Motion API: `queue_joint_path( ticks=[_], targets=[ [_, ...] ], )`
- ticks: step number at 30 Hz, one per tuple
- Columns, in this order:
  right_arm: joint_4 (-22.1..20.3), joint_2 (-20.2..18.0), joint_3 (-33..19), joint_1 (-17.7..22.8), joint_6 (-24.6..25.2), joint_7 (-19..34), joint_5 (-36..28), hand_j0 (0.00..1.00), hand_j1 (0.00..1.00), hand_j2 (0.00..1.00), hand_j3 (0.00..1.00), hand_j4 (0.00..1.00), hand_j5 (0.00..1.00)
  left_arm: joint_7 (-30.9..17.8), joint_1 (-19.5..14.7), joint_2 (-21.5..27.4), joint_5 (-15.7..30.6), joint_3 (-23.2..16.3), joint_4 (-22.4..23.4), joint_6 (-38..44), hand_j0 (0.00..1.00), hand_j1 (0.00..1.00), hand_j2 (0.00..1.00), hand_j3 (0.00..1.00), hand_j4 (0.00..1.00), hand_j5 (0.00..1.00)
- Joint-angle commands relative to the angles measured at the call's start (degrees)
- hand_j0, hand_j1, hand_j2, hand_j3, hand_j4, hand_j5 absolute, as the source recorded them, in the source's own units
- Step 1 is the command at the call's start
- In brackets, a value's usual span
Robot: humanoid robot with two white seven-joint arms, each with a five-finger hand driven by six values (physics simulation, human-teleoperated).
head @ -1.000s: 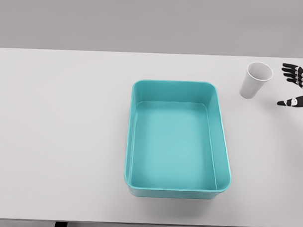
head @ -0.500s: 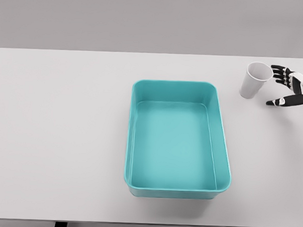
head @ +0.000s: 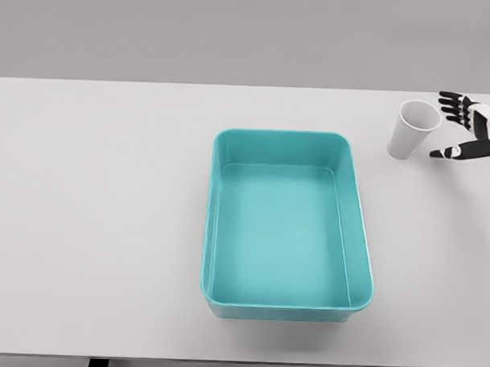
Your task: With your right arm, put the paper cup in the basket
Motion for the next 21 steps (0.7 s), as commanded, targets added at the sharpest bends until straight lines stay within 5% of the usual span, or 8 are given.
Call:
queue_joint_path(
  ticks=[1, 21],
  targets=[
    [-0.1, 0.8, 0.1, 0.0, 0.0, 0.0, -0.4, 1.0, 1.0, 1.0, 1.0, 1.0, 1.0, 0.0, 0.0, 0.0, 0.0, 0.0, 0.0, 0.0, 1.0, 1.0, 1.0, 1.0, 1.0, 1.0],
    [-0.8, 2.2, 1.4, -0.7, 0.2, 0.0, -0.4, 1.0, 1.0, 1.0, 1.0, 1.0, 1.0, 0.0, 0.0, 0.0, 0.1, 0.0, 0.0, 0.0, 1.0, 1.0, 1.0, 1.0, 1.0, 1.0]
  ],
)
